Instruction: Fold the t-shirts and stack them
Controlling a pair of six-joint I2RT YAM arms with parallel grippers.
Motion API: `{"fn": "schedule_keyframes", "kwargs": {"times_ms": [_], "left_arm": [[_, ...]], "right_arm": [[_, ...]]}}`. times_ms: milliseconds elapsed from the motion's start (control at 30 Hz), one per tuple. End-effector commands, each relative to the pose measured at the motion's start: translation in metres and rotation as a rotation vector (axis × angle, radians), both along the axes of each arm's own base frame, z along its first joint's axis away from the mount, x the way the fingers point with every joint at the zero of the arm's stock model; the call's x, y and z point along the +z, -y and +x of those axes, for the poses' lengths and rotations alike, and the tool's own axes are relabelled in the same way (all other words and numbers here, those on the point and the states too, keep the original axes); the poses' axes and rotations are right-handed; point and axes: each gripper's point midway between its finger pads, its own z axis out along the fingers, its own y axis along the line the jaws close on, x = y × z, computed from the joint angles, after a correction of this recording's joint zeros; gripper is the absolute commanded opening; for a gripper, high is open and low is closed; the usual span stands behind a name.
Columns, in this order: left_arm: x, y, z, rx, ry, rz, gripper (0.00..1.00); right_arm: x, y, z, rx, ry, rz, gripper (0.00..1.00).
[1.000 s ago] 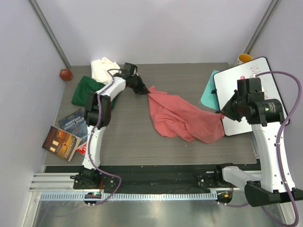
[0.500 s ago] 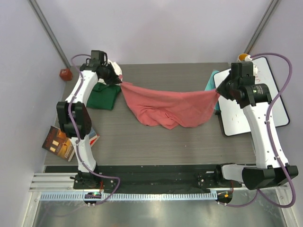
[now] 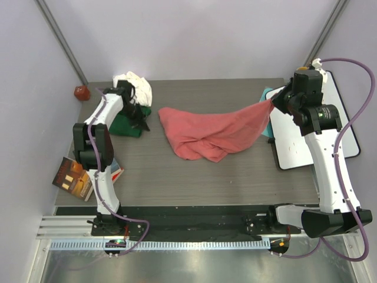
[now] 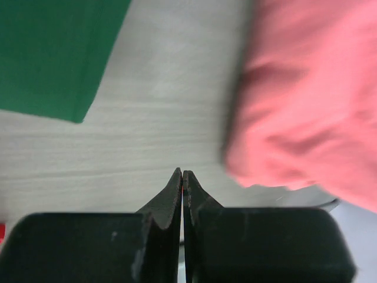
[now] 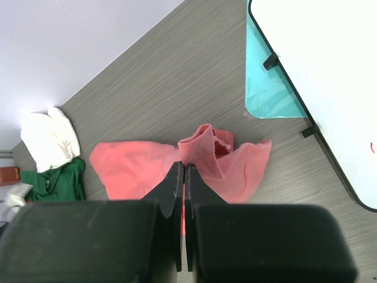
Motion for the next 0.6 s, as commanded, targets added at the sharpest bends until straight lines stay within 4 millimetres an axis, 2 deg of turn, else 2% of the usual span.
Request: {"fn": "schedule_keyframes", "kwargs": {"times_ms": [0,100,133,167,200,233,267,333,367,433,467,533,567], "left_arm": [[-0.039,0.007,-0.062,-0.081,-0.241,0.001,0.00],[-0.033,0.012,-0.047,-0.072,-0.167,-0.022,0.00],[-0.031,0.012,-0.041,-0.060,-0.152,-0.024,0.12],[-0.029,0.012,-0.032,-0.055,-0.129,-0.022,0.20],[-0.020,0.013,-0.018,-0.050,-0.086,-0.021,0.25],[-0.025,0.013,-0.008,-0.035,-0.084,-0.021,0.30],[-0.014,0.014,0.009,-0.029,-0.028,-0.024,0.34],[-0.015,0.017,0.033,0.001,0.015,-0.038,0.46],[-0.003,0.021,0.051,0.007,0.073,-0.058,0.47],[0.003,0.031,0.077,0.013,0.140,-0.114,0.47],[0.000,0.037,0.093,0.032,0.148,-0.149,0.47],[0.003,0.055,0.110,0.011,0.180,-0.246,0.47],[-0.008,0.063,0.121,0.017,0.169,-0.278,0.47]], "right_arm": [[0.001,-0.002,0.003,-0.003,0.001,0.017,0.01],[-0.005,-0.005,0.004,0.010,-0.022,0.024,0.01],[-0.009,-0.005,0.005,0.011,-0.036,0.026,0.01],[-0.010,-0.006,0.004,0.013,-0.044,0.028,0.01],[-0.014,-0.005,0.003,0.013,-0.061,0.027,0.01],[-0.016,-0.006,0.002,0.012,-0.070,0.029,0.01],[-0.019,-0.006,0.001,0.014,-0.082,0.024,0.01],[-0.025,-0.005,-0.004,0.016,-0.112,0.018,0.01],[-0.030,-0.006,-0.007,0.025,-0.131,0.016,0.01],[-0.042,-0.007,-0.015,0.033,-0.184,0.015,0.01],[-0.050,-0.008,-0.020,0.040,-0.212,0.020,0.01],[-0.060,-0.009,-0.028,0.034,-0.250,0.035,0.01],[-0.073,-0.010,-0.033,0.034,-0.284,0.041,0.01]]}}
